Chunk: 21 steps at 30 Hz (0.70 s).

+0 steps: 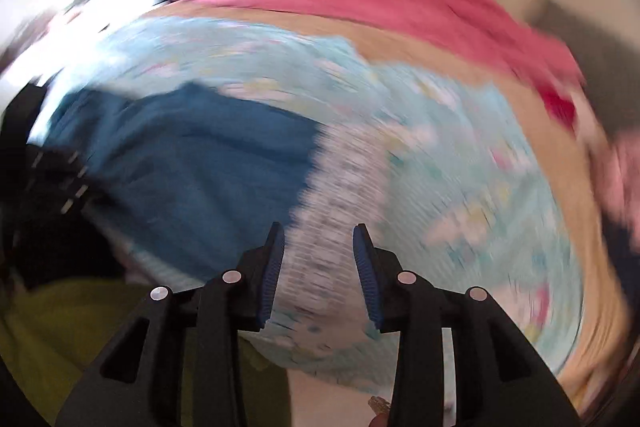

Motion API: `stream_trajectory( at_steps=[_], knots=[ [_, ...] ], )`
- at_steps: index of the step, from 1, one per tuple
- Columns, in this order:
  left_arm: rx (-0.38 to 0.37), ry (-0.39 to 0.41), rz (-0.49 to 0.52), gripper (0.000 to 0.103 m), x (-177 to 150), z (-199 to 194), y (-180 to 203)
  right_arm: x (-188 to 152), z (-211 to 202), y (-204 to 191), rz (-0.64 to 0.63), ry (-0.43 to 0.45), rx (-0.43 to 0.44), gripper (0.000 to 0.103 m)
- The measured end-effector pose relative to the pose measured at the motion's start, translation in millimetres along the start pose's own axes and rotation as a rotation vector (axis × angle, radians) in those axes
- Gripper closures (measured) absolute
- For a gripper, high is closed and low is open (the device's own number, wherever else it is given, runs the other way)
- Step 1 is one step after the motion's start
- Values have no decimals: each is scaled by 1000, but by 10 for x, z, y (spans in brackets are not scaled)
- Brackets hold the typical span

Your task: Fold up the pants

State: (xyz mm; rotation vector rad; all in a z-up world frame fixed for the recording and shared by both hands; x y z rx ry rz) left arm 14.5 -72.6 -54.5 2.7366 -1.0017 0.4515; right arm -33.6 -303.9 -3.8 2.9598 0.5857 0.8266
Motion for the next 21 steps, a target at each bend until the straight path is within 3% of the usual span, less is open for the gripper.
stream_trajectory(
  at_steps=[3, 8, 9, 11, 16, 21],
  knots=[
    [-4, 4, -8, 102, -6, -16, 5, 37, 184, -488, -189, -33, 111, 70],
    [5, 7, -3, 102, -29, -66, 36, 90, 525, -952, -375, -93, 84, 71],
    [8, 8, 1, 102, -28, -80, 45, 101, 555, -968, -381, -94, 71, 72],
    [10, 13, 8, 102, -31, -104, 54, 101, 633, -957, -391, -108, 48, 99],
    [-23, 0, 1, 101, -95, -104, 13, 9, 508, -832, -404, -125, 160, 99],
    [-43, -45, -8, 98, -139, -4, -20, -71, 634, -820, -403, -166, 178, 98]
  ],
)
Point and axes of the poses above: each gripper's, at about its wrist camera, not at the fingertips, and z roughly the way its jaws point, y to its right, x to its top, the point moved 1 cm from there along z, roughly the way its jaws point, and after that the axes turned 13 degrees about -y, right-handed, at the moved point
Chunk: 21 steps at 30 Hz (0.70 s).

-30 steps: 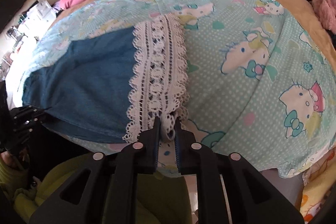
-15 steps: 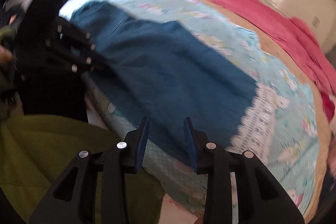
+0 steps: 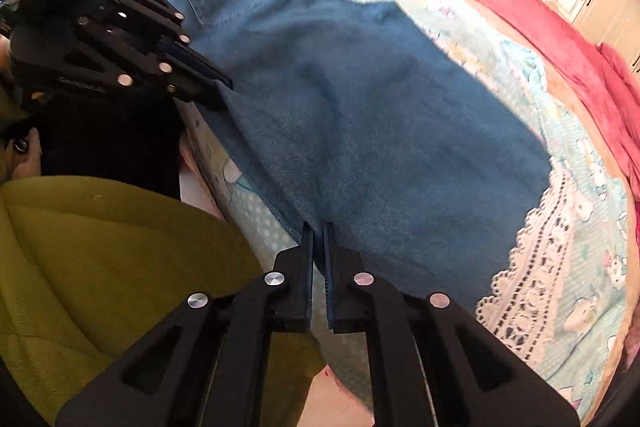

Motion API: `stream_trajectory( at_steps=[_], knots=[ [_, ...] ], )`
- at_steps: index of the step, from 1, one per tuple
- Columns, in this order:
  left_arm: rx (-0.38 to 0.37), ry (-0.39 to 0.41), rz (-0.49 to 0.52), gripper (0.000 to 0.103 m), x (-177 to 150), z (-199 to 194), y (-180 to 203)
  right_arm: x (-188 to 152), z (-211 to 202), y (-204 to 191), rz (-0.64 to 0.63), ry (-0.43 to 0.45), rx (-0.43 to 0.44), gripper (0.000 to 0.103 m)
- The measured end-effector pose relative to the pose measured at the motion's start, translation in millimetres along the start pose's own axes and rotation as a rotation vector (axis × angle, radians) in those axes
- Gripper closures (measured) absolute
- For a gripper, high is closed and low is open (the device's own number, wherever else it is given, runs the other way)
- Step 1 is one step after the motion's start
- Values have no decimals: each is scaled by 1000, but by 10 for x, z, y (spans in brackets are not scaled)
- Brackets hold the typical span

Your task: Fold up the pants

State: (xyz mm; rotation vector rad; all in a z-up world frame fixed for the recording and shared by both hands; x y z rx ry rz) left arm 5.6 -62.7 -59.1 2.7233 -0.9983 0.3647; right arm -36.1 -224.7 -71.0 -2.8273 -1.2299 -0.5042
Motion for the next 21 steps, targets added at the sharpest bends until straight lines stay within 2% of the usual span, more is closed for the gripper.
stream_trajectory(
  at_steps=[2, 3, 6, 10, 13, 15, 17, 18, 21],
  knots=[
    [-8, 0, -5, 97, -40, -36, -17, -27, -54, 53, 23, -1, 52, 91],
    [-11, 6, -8, 92, -67, -71, -28, -34, -94, 91, 34, 1, 75, 90],
    [-19, 73, -64, 67, -178, -275, -177, -124, -294, 253, 87, 49, 97, 88],
    [56, 127, -236, 60, -236, -463, -598, -121, -442, 623, 229, 122, 115, 88],
    [158, 96, -352, 47, -272, -442, -887, -91, -353, 757, 266, 95, 99, 78],
    [243, 71, -409, 47, -319, -397, -1043, -81, -215, 771, 270, 41, 78, 73],
    [233, 80, -432, 47, -360, -388, -1170, -147, -37, 830, 291, -55, 19, 74],
    [203, 88, -451, 49, -369, -390, -1228, -183, -28, 856, 307, -34, 34, 74],
    [192, 81, -471, 50, -350, -418, -1244, -190, -63, 857, 328, -19, 51, 71]
  ],
)
Point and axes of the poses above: each gripper's, at about its wrist camera, not at the fingertips, and z roughly the way its jaws point, y to its right, x to its top, the point moved 1 cm from there along z, roughly the way its jaws point, and after that the axes turned 13 degrees about -y, right-handed, at the moved point
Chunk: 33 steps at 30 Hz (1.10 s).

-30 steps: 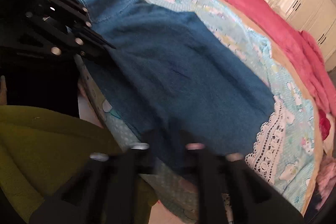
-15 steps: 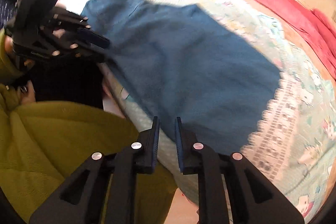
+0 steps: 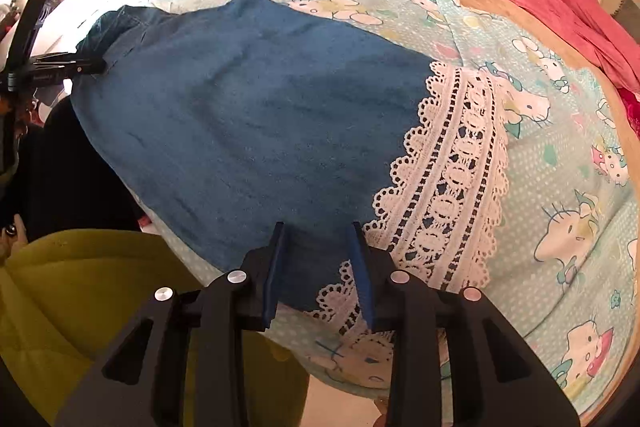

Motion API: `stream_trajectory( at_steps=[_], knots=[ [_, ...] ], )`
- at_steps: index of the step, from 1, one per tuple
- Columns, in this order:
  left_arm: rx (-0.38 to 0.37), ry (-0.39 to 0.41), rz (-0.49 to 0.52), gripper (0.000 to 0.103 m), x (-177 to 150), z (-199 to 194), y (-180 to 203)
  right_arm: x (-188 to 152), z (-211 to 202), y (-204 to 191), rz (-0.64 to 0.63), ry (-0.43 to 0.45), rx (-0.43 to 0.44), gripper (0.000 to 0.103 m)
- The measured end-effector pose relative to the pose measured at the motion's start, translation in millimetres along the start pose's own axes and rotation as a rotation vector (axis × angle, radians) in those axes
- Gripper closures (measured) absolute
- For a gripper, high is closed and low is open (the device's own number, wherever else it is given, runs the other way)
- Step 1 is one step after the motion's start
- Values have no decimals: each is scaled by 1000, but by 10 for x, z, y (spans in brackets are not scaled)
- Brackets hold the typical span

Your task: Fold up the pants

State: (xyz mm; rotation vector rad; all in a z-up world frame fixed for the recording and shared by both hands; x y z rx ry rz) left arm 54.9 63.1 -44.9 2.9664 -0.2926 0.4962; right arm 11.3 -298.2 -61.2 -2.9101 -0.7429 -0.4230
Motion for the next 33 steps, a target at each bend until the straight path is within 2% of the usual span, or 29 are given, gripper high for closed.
stream_trajectory(
  at_steps=[1, 3, 6, 8, 10, 14, 19, 23, 24, 26, 27, 29, 33],
  knots=[
    [-9, -9, 4, 49, 4, -45, 40, 10, -55, 12, 12, 8, 38, 66],
    [-78, 18, 20, 46, 27, -219, 98, 34, -239, 97, 44, 72, 109, 65],
    [-106, 79, 46, 39, 187, -445, 234, 114, -500, 355, 124, 187, 129, 60],
    [-107, 99, 73, 38, 349, -495, 317, 242, -586, 687, 240, 239, 106, 58],
    [-112, 104, 95, 38, 581, -462, 429, 333, -552, 943, 325, 240, 98, 58],
    [-194, 91, 111, 37, 1079, -233, 596, 536, -337, 1405, 441, 207, 161, 58],
    [-191, -18, 142, 37, 1492, 288, 769, 663, 19, 1671, 500, 158, 251, 61],
    [-206, -99, 125, 38, 1619, 726, 841, 748, 175, 1713, 481, 134, 293, 67],
    [-219, -109, 115, 40, 1603, 784, 844, 753, 190, 1692, 473, 133, 294, 69],
    [-246, -101, 111, 67, 1569, 816, 880, 724, 183, 1664, 445, 148, 303, 78],
    [-292, -106, 116, 100, 1558, 812, 895, 702, 180, 1661, 440, 160, 316, 79],
    [-309, -97, 102, 99, 1557, 767, 877, 633, 126, 1676, 445, 202, 342, 83],
    [-319, -15, 91, 100, 1642, 537, 850, 532, -92, 1768, 483, 325, 365, 88]
  ],
)
Point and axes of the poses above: each gripper's, at about its wrist camera, not at the fingertips, and z roughly the way its jaws point, y to its right, x to its top, the point moved 1 cm from there along z, roughly the way its jaws point, and after that the axes turned 13 degrees about -y, right-handed, at the moved point
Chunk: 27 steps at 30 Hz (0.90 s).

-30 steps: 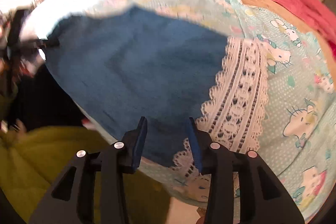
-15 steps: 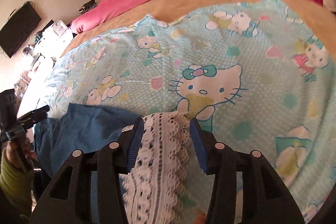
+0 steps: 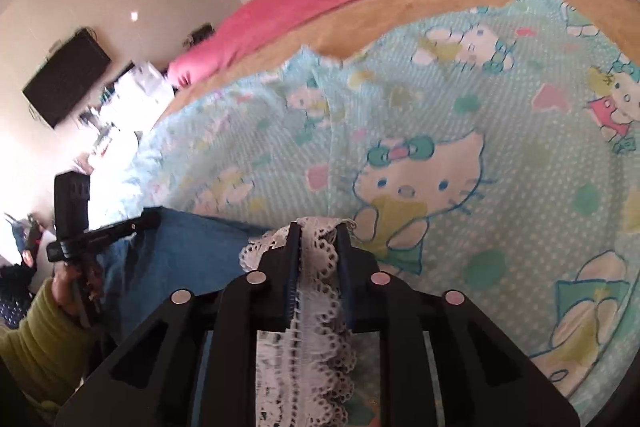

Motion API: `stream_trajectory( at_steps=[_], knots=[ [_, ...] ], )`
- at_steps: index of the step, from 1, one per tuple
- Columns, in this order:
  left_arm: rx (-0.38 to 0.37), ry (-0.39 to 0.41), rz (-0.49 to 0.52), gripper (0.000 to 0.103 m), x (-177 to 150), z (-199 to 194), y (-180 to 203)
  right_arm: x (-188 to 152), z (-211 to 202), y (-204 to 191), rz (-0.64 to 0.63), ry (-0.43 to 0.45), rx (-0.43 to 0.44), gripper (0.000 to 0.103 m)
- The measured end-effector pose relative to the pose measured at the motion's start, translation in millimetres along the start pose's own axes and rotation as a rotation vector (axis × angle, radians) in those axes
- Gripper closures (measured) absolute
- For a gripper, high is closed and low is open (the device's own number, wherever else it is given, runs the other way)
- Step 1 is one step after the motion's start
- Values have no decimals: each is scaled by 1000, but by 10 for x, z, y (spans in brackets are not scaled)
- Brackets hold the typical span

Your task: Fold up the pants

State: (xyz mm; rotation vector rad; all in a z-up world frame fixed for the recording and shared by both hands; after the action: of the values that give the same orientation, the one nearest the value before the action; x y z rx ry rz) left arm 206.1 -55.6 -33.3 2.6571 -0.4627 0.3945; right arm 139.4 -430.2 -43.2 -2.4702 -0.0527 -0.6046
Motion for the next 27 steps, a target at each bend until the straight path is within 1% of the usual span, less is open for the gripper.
stream_trajectory(
  at_steps=[1, 3, 6, 8, 9, 11, 12, 13, 14, 15, 16, 17, 18, 19, 20, 22, 23, 25, 27],
  knots=[
    [2, 7, 3, 100, 38, -23, 17, 35, -40, 0, -2, 19, 2, 88],
    [37, 14, 18, 100, 96, -21, 62, 104, 2, -23, -27, 17, -36, 88],
    [86, -3, 23, 101, 154, 77, 50, 188, 224, -25, -48, -39, -118, 88],
    [87, -24, -6, 101, 151, 182, -32, 204, 377, -29, -67, -74, -170, 88],
    [83, -35, -20, 101, 138, 226, -75, 202, 419, -42, -76, -80, -193, 87],
    [86, -43, -30, 100, 102, 284, -127, 195, 426, -49, -87, -76, -210, 84],
    [91, -37, -28, 97, 86, 286, -131, 188, 413, -59, -94, -71, -227, 81],
    [98, -30, -27, 93, 76, 266, -131, 182, 365, -72, -95, -55, -247, 71],
    [110, -23, -29, 89, 66, 235, -132, 180, 313, -83, -92, -39, -263, 66],
    [120, -13, -32, 85, 52, 179, -134, 172, 239, -99, -90, -17, -282, 66],
    [133, -3, -34, 84, 33, 110, -136, 153, 132, -139, -95, 17, -306, 60],
    [157, 5, -36, 83, 13, 36, -136, 132, 38, -194, -108, 47, -324, 51],
    [186, 15, -33, 83, -11, -39, -126, 105, -44, -261, -123, 75, -340, 48],
    [213, 30, -26, 81, -44, -112, -115, 46, -143, -368, -143, 108, -357, 42],
    [235, 49, -20, 79, -90, -196, -99, 6, -186, -436, -153, 120, -352, 35],
    [253, 74, -23, 60, -176, -326, -75, -78, -205, -601, -176, 124, -330, 31],
    [240, 78, -26, 56, -235, -382, -64, -115, -201, -655, -184, 123, -332, 26],
    [230, 84, -24, 42, -340, -447, -40, -205, -135, -810, -213, 117, -346, 22],
    [250, 97, -26, 34, -451, -500, -15, -286, -65, -955, -242, 107, -351, 22]
  ],
)
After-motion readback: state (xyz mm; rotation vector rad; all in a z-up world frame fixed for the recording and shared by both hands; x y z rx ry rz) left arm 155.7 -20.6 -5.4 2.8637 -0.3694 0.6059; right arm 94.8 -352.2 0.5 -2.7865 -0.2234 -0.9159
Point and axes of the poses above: each gripper's, at about its wrist camera, not at the fingertips, and z roughly the way its jaws point, y to its right, x to its top, the point moved 1 cm from there along z, roughly the way its jaws point, and after that the axes turned 13 degrees about -y, right-handed, at the moved point
